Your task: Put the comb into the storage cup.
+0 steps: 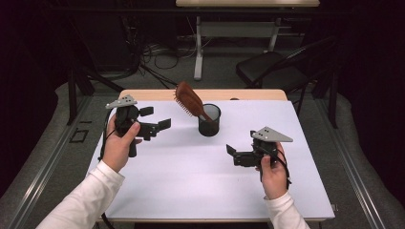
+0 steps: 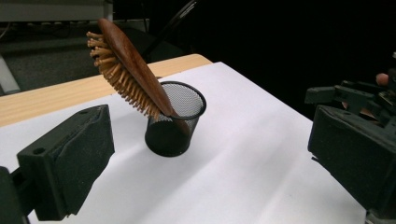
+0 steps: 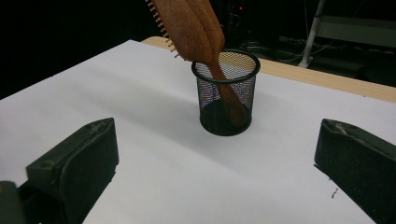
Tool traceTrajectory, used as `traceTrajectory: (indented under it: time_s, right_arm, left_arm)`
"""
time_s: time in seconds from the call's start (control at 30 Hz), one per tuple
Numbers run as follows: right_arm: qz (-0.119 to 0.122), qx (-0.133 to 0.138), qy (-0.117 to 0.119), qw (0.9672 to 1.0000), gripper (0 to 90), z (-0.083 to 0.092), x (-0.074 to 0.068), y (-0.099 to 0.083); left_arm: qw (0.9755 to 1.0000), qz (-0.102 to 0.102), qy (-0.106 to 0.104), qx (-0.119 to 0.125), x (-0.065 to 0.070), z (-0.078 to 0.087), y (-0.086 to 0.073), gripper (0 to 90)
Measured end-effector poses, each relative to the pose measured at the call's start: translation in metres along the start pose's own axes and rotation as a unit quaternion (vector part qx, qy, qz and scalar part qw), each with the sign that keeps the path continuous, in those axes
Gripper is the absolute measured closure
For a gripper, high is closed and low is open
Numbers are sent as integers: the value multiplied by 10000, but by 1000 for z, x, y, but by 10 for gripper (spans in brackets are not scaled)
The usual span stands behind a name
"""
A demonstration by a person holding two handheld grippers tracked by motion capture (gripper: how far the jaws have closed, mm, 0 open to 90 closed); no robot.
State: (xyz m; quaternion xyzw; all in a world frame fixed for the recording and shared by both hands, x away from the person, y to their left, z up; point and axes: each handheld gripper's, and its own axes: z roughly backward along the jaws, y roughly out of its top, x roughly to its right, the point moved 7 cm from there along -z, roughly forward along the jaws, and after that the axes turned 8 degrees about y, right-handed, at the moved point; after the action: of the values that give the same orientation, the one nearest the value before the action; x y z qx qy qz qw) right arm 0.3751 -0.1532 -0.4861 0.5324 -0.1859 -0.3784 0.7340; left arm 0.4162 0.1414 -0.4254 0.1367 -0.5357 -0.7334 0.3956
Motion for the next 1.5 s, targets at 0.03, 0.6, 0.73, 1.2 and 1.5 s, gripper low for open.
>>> traceTrajectory:
  time_s: [0.03,0.6,0.73,1.2,1.5]
  right_arm:
    - [22,-14,-2,10000,0,-1,0,0]
    - [232,-216,19,9995,0,5,-6,0]
    - [291,-304,-8,9991,0,8,-6,-5]
    - [192,-432,-193,9987,0,29,8,-31]
    - [110,-459,-339,9983,0,37,16,-44]
  left_arm:
    - [10000,-1,13,-5,0,2,-1,4]
    - [9999,53,29,84,-9,33,-19,4]
    - [9999,117,51,112,-13,40,-27,4]
    - [9995,186,205,129,-22,46,-67,4]
    - [9990,109,411,105,-28,47,-90,4]
